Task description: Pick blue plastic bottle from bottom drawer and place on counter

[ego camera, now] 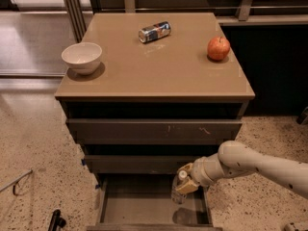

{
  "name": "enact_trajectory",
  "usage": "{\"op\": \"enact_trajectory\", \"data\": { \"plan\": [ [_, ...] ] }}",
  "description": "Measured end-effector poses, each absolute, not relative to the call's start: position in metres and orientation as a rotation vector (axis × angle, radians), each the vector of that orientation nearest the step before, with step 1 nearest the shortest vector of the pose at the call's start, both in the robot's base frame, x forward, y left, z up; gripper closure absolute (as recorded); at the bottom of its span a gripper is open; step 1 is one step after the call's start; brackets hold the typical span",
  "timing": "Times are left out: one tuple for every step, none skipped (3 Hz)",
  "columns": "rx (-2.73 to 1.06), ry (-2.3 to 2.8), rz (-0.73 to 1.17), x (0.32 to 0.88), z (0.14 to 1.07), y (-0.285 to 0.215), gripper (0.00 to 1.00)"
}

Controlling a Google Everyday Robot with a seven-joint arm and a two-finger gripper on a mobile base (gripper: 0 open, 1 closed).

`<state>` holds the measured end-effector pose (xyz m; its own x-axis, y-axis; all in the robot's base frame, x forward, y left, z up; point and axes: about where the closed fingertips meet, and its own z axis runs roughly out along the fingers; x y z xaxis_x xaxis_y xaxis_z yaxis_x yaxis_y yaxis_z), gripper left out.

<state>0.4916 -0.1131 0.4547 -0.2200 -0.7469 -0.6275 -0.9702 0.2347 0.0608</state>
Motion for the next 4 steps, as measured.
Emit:
{"op": "enact_trajectory", "data": {
  "plan": [
    [-1.546, 2.032, 0.647, 0.493, 0.473, -0.111, 1.0],
    [-1.497, 2.025, 0.673, 0.492, 0.559, -0.105, 1.0],
    [-1.488, 2.037, 0.629, 0.496, 0.659, -0.102, 1.0],
    [-1.518, 2.072, 0.551, 0.501, 0.757, -0.096, 1.0]
  ]
}}
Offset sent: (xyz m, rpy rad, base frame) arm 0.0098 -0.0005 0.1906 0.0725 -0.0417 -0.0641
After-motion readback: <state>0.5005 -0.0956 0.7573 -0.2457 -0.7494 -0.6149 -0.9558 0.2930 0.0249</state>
